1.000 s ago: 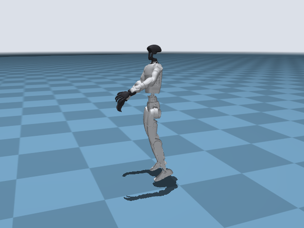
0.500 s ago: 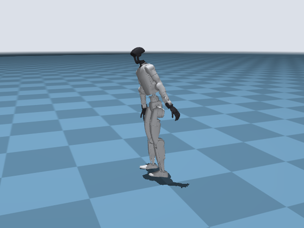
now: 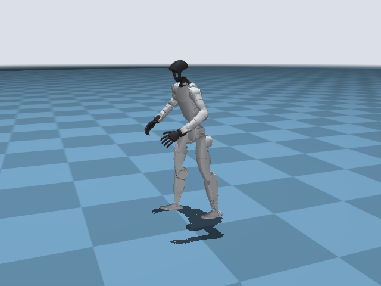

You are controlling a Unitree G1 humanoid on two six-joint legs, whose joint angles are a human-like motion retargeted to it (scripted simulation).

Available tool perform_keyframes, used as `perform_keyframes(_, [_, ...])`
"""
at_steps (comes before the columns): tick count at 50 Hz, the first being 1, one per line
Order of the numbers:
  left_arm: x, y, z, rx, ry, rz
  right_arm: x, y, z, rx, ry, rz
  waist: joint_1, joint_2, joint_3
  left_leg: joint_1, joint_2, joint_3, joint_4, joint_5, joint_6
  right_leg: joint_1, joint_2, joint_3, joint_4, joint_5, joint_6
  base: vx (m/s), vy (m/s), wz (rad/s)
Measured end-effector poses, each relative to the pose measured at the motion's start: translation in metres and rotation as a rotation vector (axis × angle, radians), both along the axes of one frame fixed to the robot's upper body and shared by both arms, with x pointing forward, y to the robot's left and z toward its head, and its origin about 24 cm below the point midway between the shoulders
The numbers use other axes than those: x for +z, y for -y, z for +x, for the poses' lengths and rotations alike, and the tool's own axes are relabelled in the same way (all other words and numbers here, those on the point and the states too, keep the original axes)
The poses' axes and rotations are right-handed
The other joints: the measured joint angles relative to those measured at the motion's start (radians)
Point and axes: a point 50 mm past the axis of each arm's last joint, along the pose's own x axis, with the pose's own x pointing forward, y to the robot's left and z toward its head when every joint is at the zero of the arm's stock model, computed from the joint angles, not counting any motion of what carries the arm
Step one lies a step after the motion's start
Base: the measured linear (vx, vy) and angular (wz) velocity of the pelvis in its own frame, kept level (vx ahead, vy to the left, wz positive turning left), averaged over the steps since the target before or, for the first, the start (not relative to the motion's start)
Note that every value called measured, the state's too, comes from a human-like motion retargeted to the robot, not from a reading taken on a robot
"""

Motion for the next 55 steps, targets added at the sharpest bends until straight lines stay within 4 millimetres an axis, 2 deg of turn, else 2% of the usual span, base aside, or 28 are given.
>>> perform_keyframes(3, [0.067,-0.003,-0.002,-0.091,0.22,0.122,0.071,0.009,0.017,0.102,0.231,-0.143,0.023,-0.002,0.0,-0.008,-0.001,0.047,0.014,0.003,-0.013,0.011,0.007,-0.025,0.001,-0.022,-0.013,-0.19,0.19,-0.81])
perform_keyframes(6, [0.114,-0.01,-0.013,-0.144,0.321,0.223,0.13,0.017,0.021,0.163,0.387,-0.273,0.052,0.015,-0.032,-0.029,0.014,0.098,0.037,0.004,-0.033,0.03,0.029,-0.029,0.044,-0.035,-0.033,-0.14,0.13,-0.94])
perform_keyframes(8, [0.139,-0.014,-0.021,-0.165,0.359,0.269,0.161,0.02,0.019,0.193,0.46,-0.347,0.075,0.031,-0.065,-0.051,0.028,0.13,0.056,0.002,-0.042,0.039,0.044,-0.01,0.099,-0.053,-0.045,-0.1,0.1,-0.95])
perform_keyframes(12, [0.175,-0.02,-0.033,-0.18,0.412,0.319,0.207,0.023,0.012,0.231,0.554,-0.479,0.128,0.045,-0.14,-0.08,0.043,0.19,0.065,-0.001,-0.032,0.06,0.067,0.042,0.195,-0.092,-0.056,-0.06,0.05,-0.86])
perform_keyframes(17, [0.205,-0.027,-0.044,-0.191,0.442,0.324,0.242,0.023,0.001,0.262,0.611,-0.633,0.172,0.018,-0.207,-0.079,0.008,0.246,0.055,-0.01,-0.038,0.117,0.067,0.084,0.093,-0.135,-0.006,-0.02,-0.03,-0.56])
perform_keyframes(20, [0.215,-0.029,-0.052,-0.201,0.453,0.345,0.256,0.019,-0.006,0.295,0.631,-0.696,0.195,0.014,-0.233,-0.089,0.021,0.279,0.066,-0.011,-0.078,0.134,0.102,0.098,0.011,-0.131,0.0,-0.04,-0.14,-0.47])
perform_keyframes(25, [0.227,-0.028,-0.063,-0.198,0.473,0.417,0.272,0.012,-0.011,0.362,0.6,-0.781,0.197,0.026,-0.241,-0.068,-0.011,0.294,0.069,-0.015,-0.044,0.178,0.072,0.106,-0.045,-0.106,-0.014,0.03,0.08,-0.11])
perform_keyframes(30, [0.237,-0.025,-0.07,-0.202,0.488,0.538,0.286,0.004,-0.011,0.419,0.582,-0.893,0.167,0.042,-0.239,-0.063,-0.006,0.288,0.067,-0.015,-0.048,0.168,0.073,0.111,-0.013,-0.118,-0.03,-0.01,-0.01,0.04])
perform_keyframes(35, [0.245,-0.019,-0.073,-0.216,0.513,0.609,0.296,0.0,-0.012,0.434,0.603,-0.954,0.133,0.045,-0.239,-0.075,0.021,0.277,0.07,-0.01,-0.082,0.151,0.101,0.095,0.011,-0.13,0.0,-0.05,-0.14,0.15])
perform_keyframes(40, [0.247,-0.018,-0.074,-0.219,0.511,0.636,0.3,-0.001,-0.012,0.43,0.624,-0.966,0.123,0.036,-0.242,-0.078,0.03,0.281,0.076,-0.01,-0.1,0.155,0.113,0.097,0.0,-0.131,0.0,-0.01,-0.08,-0.01])
perform_keyframes(55, [0.245,-0.03,-0.078,-0.165,0.491,0.62,0.303,-0.002,-0.011,0.438,0.608,-0.982,0.12,0.023,-0.244,-0.051,0.042,0.313,0.072,-0.015,-0.093,0.161,0.128,0.13,0.002,-0.126,0.0,0.0,0.0,-0.04])
